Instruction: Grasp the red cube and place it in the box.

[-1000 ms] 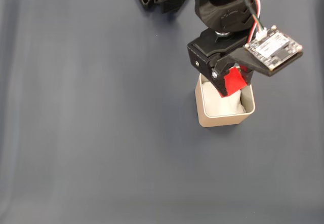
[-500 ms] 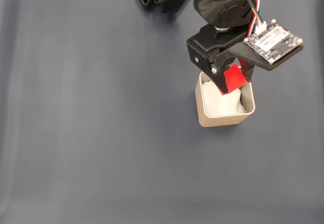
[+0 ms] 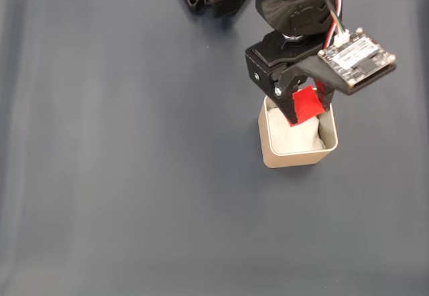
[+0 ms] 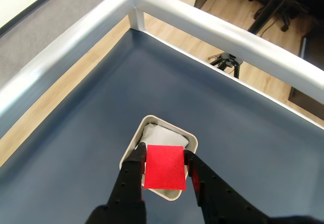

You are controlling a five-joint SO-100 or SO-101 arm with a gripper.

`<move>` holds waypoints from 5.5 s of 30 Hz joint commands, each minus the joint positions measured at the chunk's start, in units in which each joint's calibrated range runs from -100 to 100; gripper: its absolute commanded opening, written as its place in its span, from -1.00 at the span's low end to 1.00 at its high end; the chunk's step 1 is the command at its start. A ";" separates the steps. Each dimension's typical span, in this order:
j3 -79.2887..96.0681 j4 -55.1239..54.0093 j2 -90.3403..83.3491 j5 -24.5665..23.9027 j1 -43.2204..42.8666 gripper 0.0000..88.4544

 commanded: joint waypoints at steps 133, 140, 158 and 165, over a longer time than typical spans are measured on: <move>86.25 8.84 -70.80 -3.17 19.89 -1.00; 86.25 10.97 -70.80 -3.76 20.25 -0.99; 86.25 10.89 -70.80 -4.44 20.25 -0.99; 86.25 10.89 -70.80 -4.44 20.25 -0.99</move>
